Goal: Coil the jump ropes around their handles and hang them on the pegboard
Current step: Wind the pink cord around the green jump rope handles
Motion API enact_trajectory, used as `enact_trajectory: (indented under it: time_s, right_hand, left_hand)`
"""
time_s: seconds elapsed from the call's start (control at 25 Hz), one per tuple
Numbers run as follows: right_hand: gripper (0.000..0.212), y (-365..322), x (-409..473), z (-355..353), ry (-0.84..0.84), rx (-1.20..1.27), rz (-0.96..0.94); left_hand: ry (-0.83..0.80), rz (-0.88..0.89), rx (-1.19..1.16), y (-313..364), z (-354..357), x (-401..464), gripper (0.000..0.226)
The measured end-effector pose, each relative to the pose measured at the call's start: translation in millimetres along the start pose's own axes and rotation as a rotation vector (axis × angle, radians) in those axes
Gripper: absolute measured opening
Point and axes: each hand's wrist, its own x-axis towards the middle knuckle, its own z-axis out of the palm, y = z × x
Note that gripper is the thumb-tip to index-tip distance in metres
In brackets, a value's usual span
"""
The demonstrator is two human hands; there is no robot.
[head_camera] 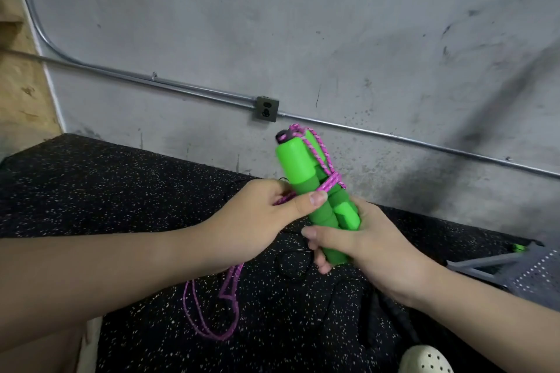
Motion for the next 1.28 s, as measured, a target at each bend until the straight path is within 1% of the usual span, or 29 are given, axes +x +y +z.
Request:
enact_trajectory:
  time_s: [0.08, 0.12, 0.2, 0.28, 0.32, 0.4, 0.48, 0.56, 0.6, 0.64, 0.72, 0.8, 0.84, 0.92, 1.0, 1.08, 1.12, 1.16, 1.2, 1.28]
  right_hand:
    - [0.028, 0, 2, 0, 0.029, -0.055, -0.035]
    - [0.028, -2, 2, -2, -0.009, -0.025, -0.012]
    - [0.027, -8, -2, -10, -0.169, 0.15, 0.079]
    - [0.038, -14, -7, -20, -0.339, 0.349, 0.174]
    - [0.042, -16, -10, -22, -0.393, 0.389, 0.198]
    - [0.038, -17, -12, -21, -0.422, 0.332, 0.186]
    - [0.028, -15, -13, -16, -0.333, 0.167, 0.097]
    - [0.014, -11, -10, -13, -0.175, -0.003, 0.0]
    - [0.009, -9, -9, -12, -0.115, -0.06, -0.031]
    - [0.007, -7, -8, -11, -0.073, -0.103, -0.051]
    - [0.011, -4, -7, -10, -0.004, -0.185, -0.076]
    - [0.019, -1, -6, -7, 0.068, -0.308, -0.12]
    - [0.022, -1, -6, -4, 0.103, -0.377, -0.155]
    - [0.025, 3, -5, 3, 0.167, -0.501, -0.228]
    - [0.028, 7, -5, 13, 0.197, -0.605, -0.252]
    - [0.025, 8, -8, 18, 0.16, -0.656, -0.263]
    - [0.023, 6, -9, 17, 0.12, -0.653, -0.263]
    - [0.026, 1, -11, 15, 0.067, -0.61, -0.243]
    - [0.033, -2, -12, 10, -0.019, -0.493, -0.183]
    - [0.046, -11, -13, 2, -0.223, -0.006, 0.027]
  left_hand:
    - [0.047, 0.002, -0.038, -1, 1, 1, 0.018]
    - [0.067, -0.001, -0.082, 1, 2, 0, 0.017]
    - [0.074, -0.017, -0.209, -3, -1, -1, 0.015]
    - [0.044, -0.05, -0.277, -3, -2, -2, 0.014]
    - [0.036, -0.056, -0.297, -2, -2, -2, 0.014]
    - [0.042, -0.049, -0.264, -1, 0, -3, 0.014]
    - [0.083, -0.061, -0.185, -1, 0, -3, 0.021]
    - [0.135, -0.064, -0.129, -7, -4, -3, 0.038]
    - [0.154, -0.063, -0.111, -7, -5, -3, 0.043]
    - [0.181, -0.063, -0.113, -8, -6, -2, 0.04]
    - [0.221, -0.067, -0.129, -8, -4, -1, 0.024]
    - [0.23, -0.045, -0.081, -9, -1, -1, 0.019]
    - [0.217, -0.023, -0.048, -11, 1, -1, 0.024]
    - [0.214, 0.019, 0.022, -11, 7, -2, 0.043]
    - [0.268, 0.028, 0.078, -12, 11, -2, 0.059]
    - [0.305, 0.028, 0.05, -11, 12, -2, 0.06]
    - [0.308, 0.033, 0.027, -10, 11, -3, 0.055]
    - [0.293, 0.038, 0.005, -8, 9, -3, 0.048]
    - [0.256, 0.045, -0.028, -6, 7, -3, 0.04]
    - [0.151, 0.068, -0.11, -2, 5, -4, 0.028]
